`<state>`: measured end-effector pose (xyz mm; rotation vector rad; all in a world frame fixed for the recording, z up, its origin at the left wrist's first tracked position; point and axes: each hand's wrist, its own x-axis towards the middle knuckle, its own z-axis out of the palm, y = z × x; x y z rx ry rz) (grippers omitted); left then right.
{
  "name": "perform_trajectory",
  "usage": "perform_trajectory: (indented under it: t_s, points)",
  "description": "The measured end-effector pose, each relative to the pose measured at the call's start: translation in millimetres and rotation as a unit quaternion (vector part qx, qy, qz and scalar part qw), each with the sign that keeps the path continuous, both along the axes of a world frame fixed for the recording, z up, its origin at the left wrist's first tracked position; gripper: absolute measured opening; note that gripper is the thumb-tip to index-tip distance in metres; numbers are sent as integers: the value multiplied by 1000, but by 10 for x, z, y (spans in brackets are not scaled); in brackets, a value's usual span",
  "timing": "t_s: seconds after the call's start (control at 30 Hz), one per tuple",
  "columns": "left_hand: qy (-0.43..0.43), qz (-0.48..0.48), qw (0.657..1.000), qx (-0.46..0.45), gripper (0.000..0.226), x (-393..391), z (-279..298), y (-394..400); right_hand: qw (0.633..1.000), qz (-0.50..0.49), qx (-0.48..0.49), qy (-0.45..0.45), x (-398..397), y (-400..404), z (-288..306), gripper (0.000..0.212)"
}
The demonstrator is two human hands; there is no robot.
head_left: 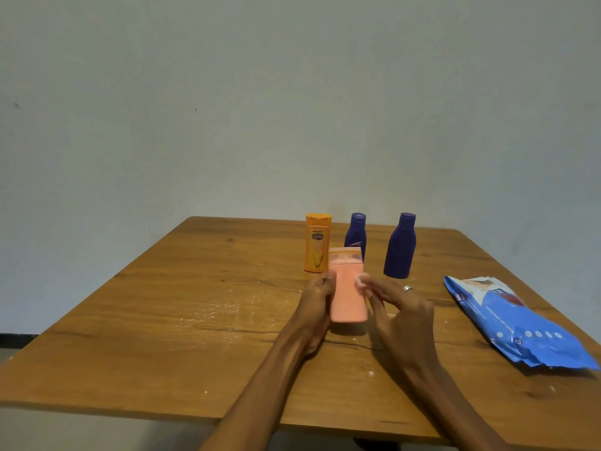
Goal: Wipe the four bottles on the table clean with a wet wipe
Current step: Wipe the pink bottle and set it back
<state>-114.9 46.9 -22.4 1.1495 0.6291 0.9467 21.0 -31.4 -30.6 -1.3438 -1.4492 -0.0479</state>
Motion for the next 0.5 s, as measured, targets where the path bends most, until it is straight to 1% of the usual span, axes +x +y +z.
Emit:
perform_trajectory:
  t_s: [0.07,0.13,0.2,0.3,0.37,0.5]
  points:
    - [-12,22,1000,-4,31,-11,10,13,999,16,-38,-9,19,-77,-46,40]
    - [-20,36,999,-7,31,-12,19,17,998,18,-53,-24,35,-134,-60,43]
    - [-13,32,999,-9,32,-6,25,1,999,10,-41,-29,40,-133,-40,41]
    - [7,-4,1000,-10,35,-5,19,-38,1000,-7,7,-13,41,-30,66,35]
    - [-2,-14,1000,-14,35,-10,21,-51,999,-7,33,-6,62,81,152,33]
    - [-9,4,1000,-10,38,-10,11,-29,999,-11,28,-11,66,180,168,37]
